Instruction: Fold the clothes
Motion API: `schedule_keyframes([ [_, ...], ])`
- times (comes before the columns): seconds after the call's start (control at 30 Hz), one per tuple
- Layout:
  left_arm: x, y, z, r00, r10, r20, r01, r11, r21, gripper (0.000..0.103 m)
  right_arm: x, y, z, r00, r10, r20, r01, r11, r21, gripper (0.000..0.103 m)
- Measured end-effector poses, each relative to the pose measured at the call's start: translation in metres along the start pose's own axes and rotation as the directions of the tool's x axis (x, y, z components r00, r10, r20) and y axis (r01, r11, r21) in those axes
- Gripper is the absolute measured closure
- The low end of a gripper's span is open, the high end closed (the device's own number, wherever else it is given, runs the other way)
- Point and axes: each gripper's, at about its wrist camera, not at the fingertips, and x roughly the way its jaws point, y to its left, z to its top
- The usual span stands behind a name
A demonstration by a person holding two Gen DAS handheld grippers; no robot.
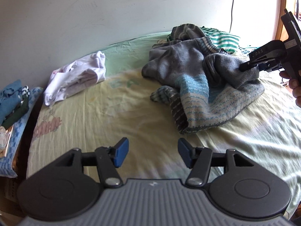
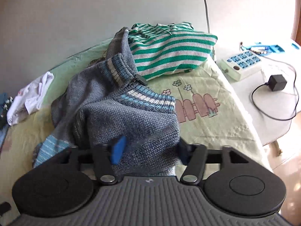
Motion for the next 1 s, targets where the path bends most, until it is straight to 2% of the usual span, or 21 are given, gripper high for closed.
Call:
schedule_keyframes([
  [0.03, -0.001, 0.000, -0.002, 1.000, 0.007, -0.003, -0.007, 1.000, -0.005, 0.042, -0.006, 0.005, 0.001, 1.000, 0.019, 0.015, -0.019, 1.000, -0.005, 0.076],
  [0.07, -0.002, -0.002, -0.004, 1.000, 0.020, -0.005, -0.020, 1.000, -0.006, 0.042, -0.014, 0.012, 0.001, 0.999, 0.038, 0.027, -0.037, 0.999, -0.035, 0.079],
  [0.1, -0.003, -0.004, -0.005, 1.000, 0.029, -0.003, -0.029, 1.000, -0.009, 0.042, -0.023, 0.023, 0.001, 0.997, 0.075, 0.031, -0.073, 0.994, -0.076, 0.086],
  [0.23, -0.008, -0.011, -0.008, 1.000, 0.028, -0.001, -0.028, 0.998, -0.050, 0.042, -0.053, 0.076, -0.002, 0.978, 0.207, 0.015, -0.196, 0.946, -0.257, 0.089],
  [0.3, -0.008, -0.014, -0.010, 1.000, 0.028, -0.006, -0.029, 0.997, -0.071, 0.042, -0.061, 0.107, -0.007, 0.963, 0.270, -0.013, -0.259, 0.905, -0.338, 0.089],
  [0.43, -0.006, -0.015, -0.017, 0.997, 0.061, -0.038, -0.065, 0.992, -0.112, 0.042, -0.059, 0.168, -0.023, 0.918, 0.380, -0.111, -0.387, 0.806, -0.447, 0.090],
  [0.53, -0.006, -0.013, -0.022, 0.993, 0.109, -0.054, -0.115, 0.985, -0.132, 0.042, -0.040, 0.214, -0.046, 0.887, 0.408, -0.215, -0.457, 0.719, -0.523, 0.098],
  [0.63, -0.004, -0.007, -0.027, 0.988, 0.136, -0.073, -0.146, 0.976, -0.161, 0.042, -0.014, 0.247, -0.063, 0.863, 0.405, -0.303, -0.505, 0.663, -0.552, 0.098],
  [0.7, -0.003, -0.003, -0.029, 0.988, 0.136, -0.075, -0.147, 0.972, -0.180, 0.042, -0.013, 0.249, -0.062, 0.858, 0.415, -0.305, -0.514, 0.670, -0.535, 0.096],
  [0.73, -0.001, -0.003, -0.026, 0.989, 0.128, -0.070, -0.139, 0.973, -0.184, 0.042, -0.020, 0.240, -0.055, 0.849, 0.450, -0.276, -0.526, 0.679, -0.512, 0.092],
  [0.77, 0.002, -0.003, -0.021, 0.991, 0.119, -0.064, -0.129, 0.974, -0.187, 0.042, -0.025, 0.227, -0.047, 0.868, 0.444, -0.223, -0.492, 0.708, -0.507, 0.086],
  [0.83, 0.008, -0.004, -0.013, 0.994, 0.100, -0.052, -0.108, 0.975, -0.192, 0.041, -0.035, 0.201, -0.032, 0.906, 0.408, -0.108, -0.405, 0.769, -0.495, 0.046],
  [0.87, 0.010, -0.005, -0.009, 0.995, 0.090, -0.046, -0.098, 0.976, -0.195, 0.039, -0.033, 0.183, -0.023, 0.934, 0.356, -0.037, -0.328, 0.812, -0.483, 0.040],
  [0.9, 0.013, -0.005, -0.005, 0.996, 0.081, -0.039, -0.087, 0.977, -0.197, 0.038, -0.025, 0.167, -0.014, 0.952, 0.305, -0.009, -0.276, 0.849, -0.451, 0.033],
  [0.97, 0.020, -0.008, 0.005, 0.998, 0.060, -0.027, -0.064, 0.979, -0.195, 0.037, -0.008, 0.135, 0.005, 0.979, 0.203, 0.026, -0.178, 0.910, -0.375, 0.033],
  [1.0, 0.023, -0.011, 0.010, 0.998, 0.053, -0.026, -0.057, 0.980, -0.189, 0.037, 0.006, 0.124, 0.013, 0.986, 0.164, 0.016, -0.149, 0.930, -0.336, 0.033],
])
